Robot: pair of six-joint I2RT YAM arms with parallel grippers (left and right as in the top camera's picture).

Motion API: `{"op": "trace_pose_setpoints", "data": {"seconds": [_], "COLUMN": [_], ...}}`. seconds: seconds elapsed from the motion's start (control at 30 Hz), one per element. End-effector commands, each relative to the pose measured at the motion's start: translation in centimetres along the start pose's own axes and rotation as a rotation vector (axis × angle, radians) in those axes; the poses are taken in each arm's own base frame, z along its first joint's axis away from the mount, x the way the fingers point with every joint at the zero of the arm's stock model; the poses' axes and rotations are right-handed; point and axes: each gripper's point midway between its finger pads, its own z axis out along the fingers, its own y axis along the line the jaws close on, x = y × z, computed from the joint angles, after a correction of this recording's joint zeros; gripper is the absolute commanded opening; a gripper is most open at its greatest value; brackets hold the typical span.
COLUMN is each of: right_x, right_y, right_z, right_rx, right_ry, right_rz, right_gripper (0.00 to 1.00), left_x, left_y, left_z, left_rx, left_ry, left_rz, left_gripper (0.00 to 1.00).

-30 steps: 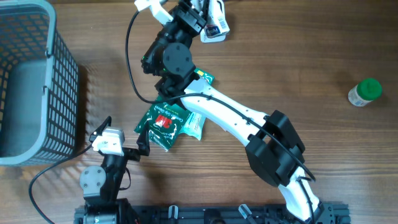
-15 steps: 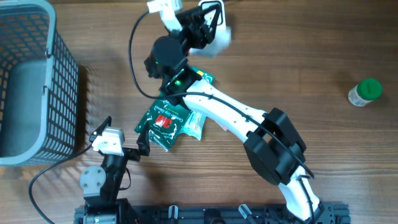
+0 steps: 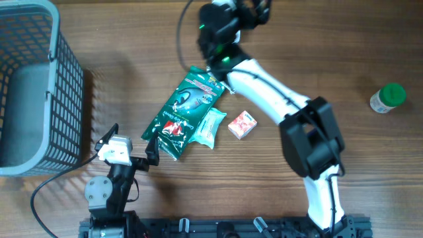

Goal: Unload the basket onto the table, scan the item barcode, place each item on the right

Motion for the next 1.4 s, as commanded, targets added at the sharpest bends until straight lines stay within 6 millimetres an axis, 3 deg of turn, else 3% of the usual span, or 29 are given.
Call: {"op": "trace_pose_setpoints", "data": {"seconds": [0.0, 0.07, 0.13, 0.2, 0.27, 0.33, 0.4, 0.43, 0.47, 0.53, 0.73, 0.87, 1.03, 1.23, 1.37], "right_x": [3.2, 6.3, 10.8, 14.1, 19.0, 22.2, 22.5, 21.4, 19.0, 16.5, 17.5, 18.1, 20.2, 23.4, 24.8], "right_y": [-3.0, -3.5, -4.1, -3.5, 1.0, 5.3, 7.2, 8.3, 8.9, 9.1, 11.5, 14.2, 17.4, 17.5, 18.0], "right_z": [7.0, 10.4, 13.0, 14.1, 12.1, 7.8, 4.3, 0.4, -4.2, -7.1, -8.5, -9.7, -11.3, -13.2, -12.8], "right_rx": [0.050, 0.020, -0.023, -0.108, -0.434, -0.775, -1.004, -1.248, -1.537, -1.748, -1.754, -1.802, -1.850, -1.810, -1.669], "right_ry": [0.063, 0.125, 0.231, 0.294, 0.390, 0.522, 0.644, 0.694, 0.716, 0.694, 0.759, 0.706, 0.686, 0.740, 0.776], "right_rz": [-0.108, -0.267, -0.416, -0.371, -0.374, -0.219, -0.019, 0.064, 0.194, 0.317, 0.313, 0.257, 0.177, -0.036, -0.132], "right_gripper": [1.00, 1.00, 1.00, 1.00, 1.00, 1.00, 1.00, 1.00, 1.00, 1.00, 1.00, 1.00, 1.00, 1.00, 0.96], "left_x": [0.1, 0.1, 0.1, 0.1, 0.1, 0.1, 0.1, 0.1, 0.1, 0.1, 0.1, 0.1, 0.1, 0.1, 0.1], "left_y": [0.1, 0.1, 0.1, 0.1, 0.1, 0.1, 0.1, 0.1, 0.1, 0.1, 0.1, 0.1, 0.1, 0.1, 0.1], "left_z": [0.0, 0.0, 0.0, 0.0, 0.0, 0.0, 0.0, 0.0, 0.0, 0.0, 0.0, 0.0, 0.0, 0.0, 0.0], "left_rx": [-0.004, -0.004, -0.004, -0.004, -0.004, -0.004, -0.004, -0.004, -0.004, -0.004, -0.004, -0.004, -0.004, -0.004, -0.004], "left_ry": [-0.002, -0.002, -0.002, -0.002, -0.002, -0.002, -0.002, -0.002, -0.002, -0.002, -0.002, -0.002, -0.002, -0.002, -0.002], "left_rz": [0.001, 0.001, 0.001, 0.001, 0.001, 0.001, 0.001, 0.001, 0.001, 0.001, 0.001, 0.001, 0.001, 0.001, 0.001], "left_gripper": [1.00, 1.00, 1.00, 1.00, 1.00, 1.00, 1.00, 1.00, 1.00, 1.00, 1.00, 1.00, 1.00, 1.00, 1.00]}}
